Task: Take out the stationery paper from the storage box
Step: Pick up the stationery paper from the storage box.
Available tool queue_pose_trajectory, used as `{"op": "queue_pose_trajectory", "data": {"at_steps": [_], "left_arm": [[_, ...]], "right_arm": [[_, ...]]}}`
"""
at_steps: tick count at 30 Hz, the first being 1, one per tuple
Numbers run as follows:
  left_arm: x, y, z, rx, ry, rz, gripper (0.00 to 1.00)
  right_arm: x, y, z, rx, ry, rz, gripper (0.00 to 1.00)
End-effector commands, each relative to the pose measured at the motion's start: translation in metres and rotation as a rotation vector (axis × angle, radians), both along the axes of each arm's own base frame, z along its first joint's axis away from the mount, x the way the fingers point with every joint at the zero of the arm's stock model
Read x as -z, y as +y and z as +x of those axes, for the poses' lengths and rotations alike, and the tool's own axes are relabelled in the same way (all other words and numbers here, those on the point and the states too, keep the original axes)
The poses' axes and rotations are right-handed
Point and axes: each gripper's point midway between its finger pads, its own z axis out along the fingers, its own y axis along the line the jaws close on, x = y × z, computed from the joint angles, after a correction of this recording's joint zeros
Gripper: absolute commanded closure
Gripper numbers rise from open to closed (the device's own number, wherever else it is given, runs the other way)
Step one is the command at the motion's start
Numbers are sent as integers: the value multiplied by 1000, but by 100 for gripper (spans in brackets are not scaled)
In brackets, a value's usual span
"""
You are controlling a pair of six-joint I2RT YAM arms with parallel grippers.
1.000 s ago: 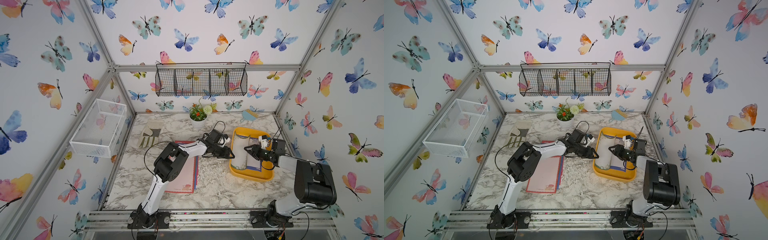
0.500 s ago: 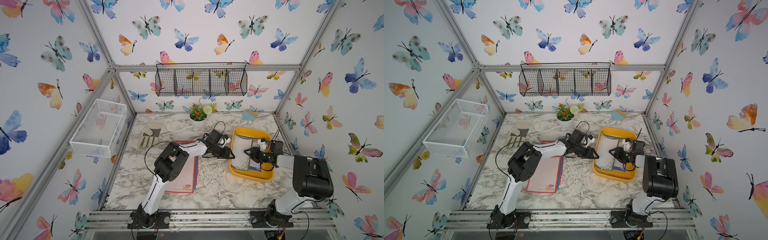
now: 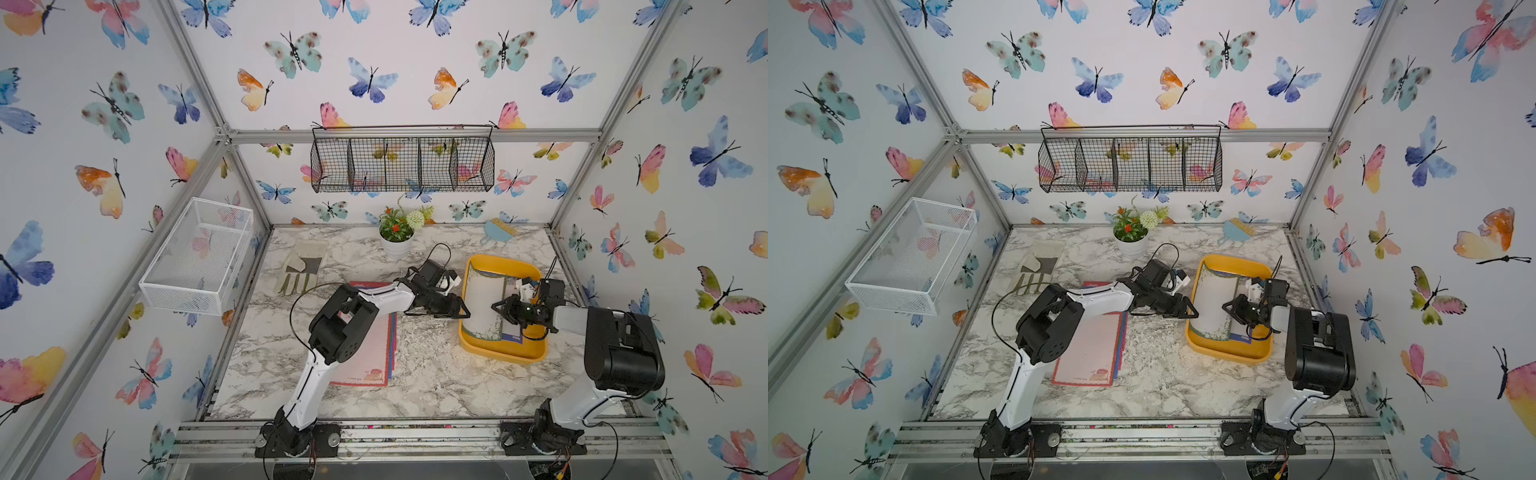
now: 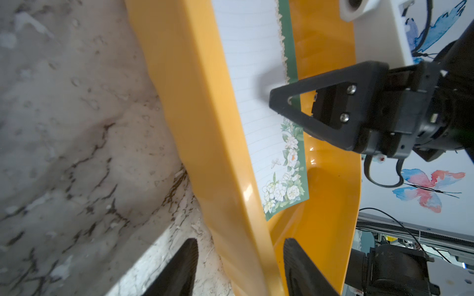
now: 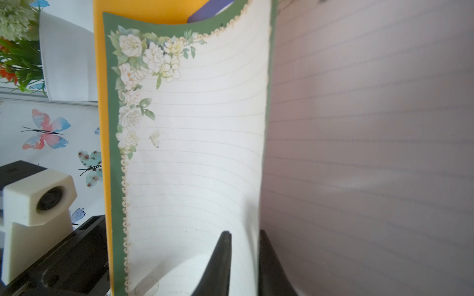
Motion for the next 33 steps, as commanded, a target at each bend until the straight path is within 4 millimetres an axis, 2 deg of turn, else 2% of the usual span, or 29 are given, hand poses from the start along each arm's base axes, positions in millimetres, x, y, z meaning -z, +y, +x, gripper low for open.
{"op": "queue_pose_trajectory", "data": {"at_steps": [1, 12, 18, 23, 31, 32, 33], "left_arm": [[-8, -3, 1, 11, -29, -8, 42], [-21, -3, 3, 11, -60, -24, 40], [-38, 0, 8, 3, -122, -32, 37], [-58, 6, 17, -17, -192, -43, 35], [-95, 20, 29, -59, -310, -75, 35], [-95, 21, 31, -63, -321, -74, 35], [-110, 24, 31, -73, -353, -92, 35]], "right_arm": [[-4, -9, 2, 17, 1, -60, 82], [-12, -17, 1, 26, -10, -114, 92], [-27, -31, 1, 39, -11, -224, 96], [-51, -44, 2, 67, -39, -307, 98], [-102, -62, 4, 106, -110, -438, 98], [-107, -64, 3, 106, -113, -458, 98], [-114, -65, 3, 107, -119, -484, 98]]}}
